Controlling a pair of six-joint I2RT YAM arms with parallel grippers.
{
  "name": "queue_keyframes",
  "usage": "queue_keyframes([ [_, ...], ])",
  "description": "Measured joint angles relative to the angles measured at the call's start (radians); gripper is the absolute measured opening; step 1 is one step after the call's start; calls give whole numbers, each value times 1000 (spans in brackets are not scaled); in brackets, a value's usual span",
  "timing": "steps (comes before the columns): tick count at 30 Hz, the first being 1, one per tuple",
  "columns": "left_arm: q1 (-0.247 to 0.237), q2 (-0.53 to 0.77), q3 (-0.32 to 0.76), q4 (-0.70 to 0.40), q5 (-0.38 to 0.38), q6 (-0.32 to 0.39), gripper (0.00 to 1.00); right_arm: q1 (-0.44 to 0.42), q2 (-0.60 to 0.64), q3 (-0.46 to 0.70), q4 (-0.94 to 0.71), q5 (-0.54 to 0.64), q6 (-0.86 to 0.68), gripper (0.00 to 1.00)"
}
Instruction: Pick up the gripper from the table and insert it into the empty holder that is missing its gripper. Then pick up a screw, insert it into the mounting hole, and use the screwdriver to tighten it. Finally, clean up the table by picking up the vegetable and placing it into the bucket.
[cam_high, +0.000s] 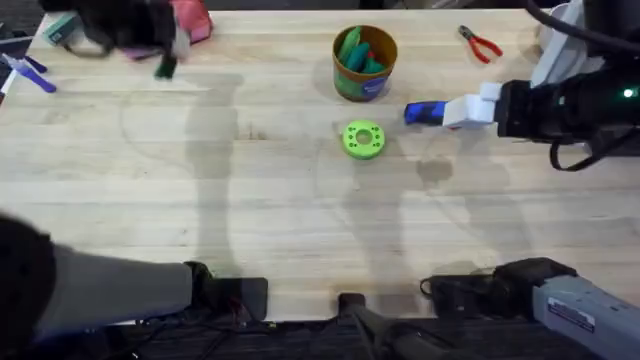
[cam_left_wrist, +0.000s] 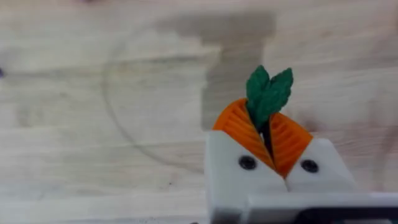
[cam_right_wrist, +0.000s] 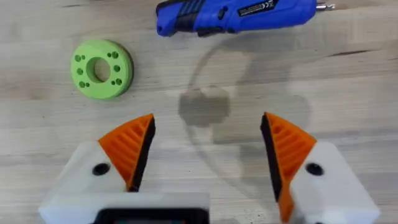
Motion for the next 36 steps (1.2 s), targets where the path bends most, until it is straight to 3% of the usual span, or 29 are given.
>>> queue_keyframes([
  [6,-177,-39,157,-42,1,-54,23,0,0,0,0,0,0,969],
  [11,-325,-11,164,46,5,-133,23,0,0,0,1,0,0,969],
  [19,-485,145,164,230,27,-231,23,0,0,0,16,0,0,969],
  [24,-550,261,164,389,97,-296,23,0,0,0,16,0,0,970],
  [29,-574,344,164,493,169,-349,23,0,0,0,16,0,0,969],
  [36,-588,382,164,500,200,-373,23,0,0,0,21,0,0,970],
])
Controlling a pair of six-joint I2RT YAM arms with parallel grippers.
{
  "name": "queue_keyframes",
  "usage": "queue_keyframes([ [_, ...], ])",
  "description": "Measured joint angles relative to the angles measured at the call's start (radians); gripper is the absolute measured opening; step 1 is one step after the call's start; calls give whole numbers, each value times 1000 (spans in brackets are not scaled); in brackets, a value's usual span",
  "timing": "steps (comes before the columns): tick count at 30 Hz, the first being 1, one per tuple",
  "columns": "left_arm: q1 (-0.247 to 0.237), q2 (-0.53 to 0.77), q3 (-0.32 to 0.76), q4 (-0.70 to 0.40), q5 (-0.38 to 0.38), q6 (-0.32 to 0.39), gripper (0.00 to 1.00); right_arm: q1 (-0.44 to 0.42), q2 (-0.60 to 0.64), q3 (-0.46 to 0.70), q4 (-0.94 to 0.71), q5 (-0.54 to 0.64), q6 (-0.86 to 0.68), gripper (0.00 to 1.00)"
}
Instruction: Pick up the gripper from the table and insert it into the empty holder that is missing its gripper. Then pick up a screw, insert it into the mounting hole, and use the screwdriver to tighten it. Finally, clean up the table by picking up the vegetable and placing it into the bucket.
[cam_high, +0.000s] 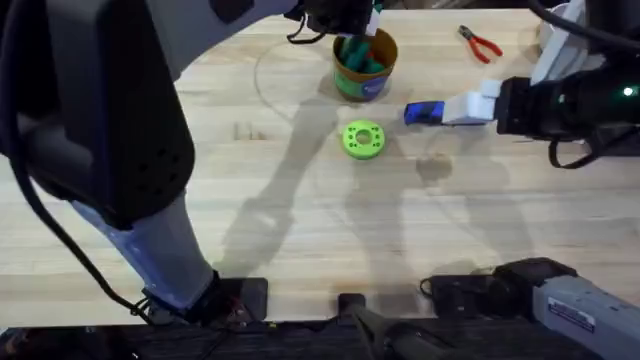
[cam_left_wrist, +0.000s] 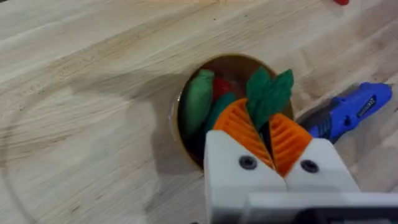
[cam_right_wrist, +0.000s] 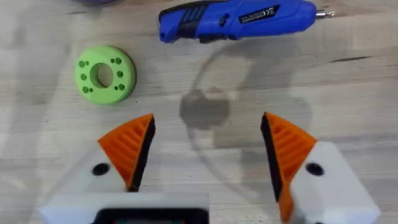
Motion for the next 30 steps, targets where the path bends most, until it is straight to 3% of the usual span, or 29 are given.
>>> queue_keyframes([
  [6,-2,0,0,5,8,-4,34,0,0,0,5,0,0,970],
  [12,-2,0,0,8,8,-8,929,0,0,0,5,0,0,971],
  [13,-2,0,0,8,8,-10,969,0,0,0,5,0,0,971],
  [23,-2,-53,0,-64,-49,0,985,0,0,0,5,0,0,973],
  [30,-2,-257,0,-284,-133,69,986,0,0,0,5,0,0,987],
])
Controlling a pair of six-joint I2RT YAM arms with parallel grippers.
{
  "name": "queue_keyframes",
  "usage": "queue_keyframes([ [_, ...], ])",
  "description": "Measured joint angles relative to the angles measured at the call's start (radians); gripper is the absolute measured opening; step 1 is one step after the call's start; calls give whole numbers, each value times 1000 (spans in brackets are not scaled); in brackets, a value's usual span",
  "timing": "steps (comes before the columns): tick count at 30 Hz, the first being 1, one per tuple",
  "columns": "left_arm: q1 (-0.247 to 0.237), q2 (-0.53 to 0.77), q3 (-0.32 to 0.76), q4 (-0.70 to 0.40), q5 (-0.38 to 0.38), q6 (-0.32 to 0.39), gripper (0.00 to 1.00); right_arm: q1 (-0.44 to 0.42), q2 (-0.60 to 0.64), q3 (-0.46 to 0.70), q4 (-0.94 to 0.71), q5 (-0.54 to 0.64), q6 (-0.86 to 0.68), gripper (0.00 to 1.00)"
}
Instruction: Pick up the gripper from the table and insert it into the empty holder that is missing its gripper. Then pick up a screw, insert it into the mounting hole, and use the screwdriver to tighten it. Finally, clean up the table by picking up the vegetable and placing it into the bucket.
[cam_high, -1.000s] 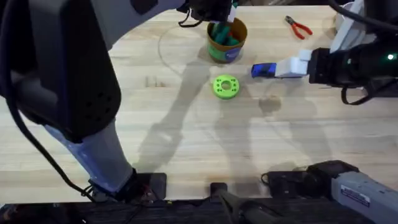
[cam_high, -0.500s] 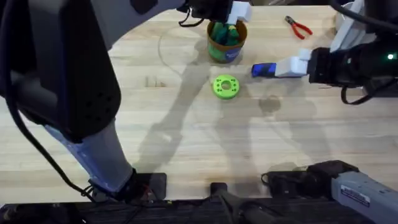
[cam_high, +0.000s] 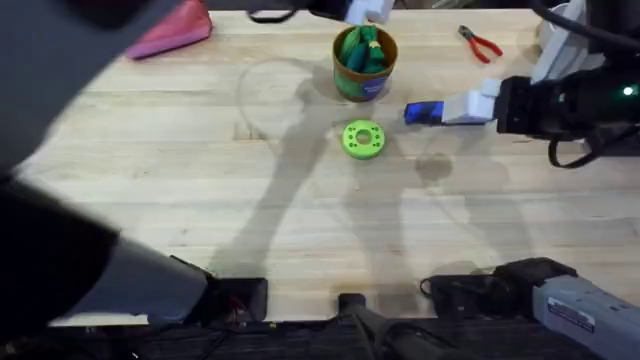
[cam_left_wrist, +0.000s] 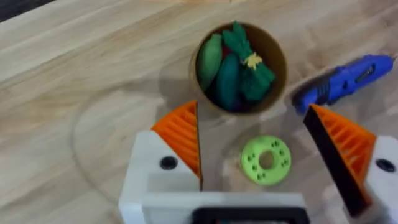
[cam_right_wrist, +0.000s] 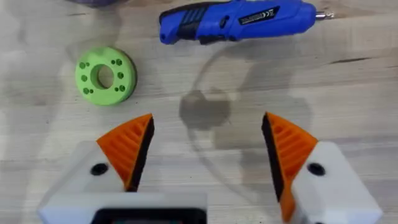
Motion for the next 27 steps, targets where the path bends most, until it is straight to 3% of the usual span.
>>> queue_keyframes([
  [10,19,-228,-8,-350,-109,26,985,0,0,0,4,0,0,990],
  [13,55,-301,-73,-362,-121,25,985,0,0,0,3,0,0,990],
  [20,142,-554,-361,-340,-128,25,985,0,0,0,3,0,0,991],
  [27,169,-740,-610,-265,-127,21,985,0,0,0,-13,0,0,991],
])
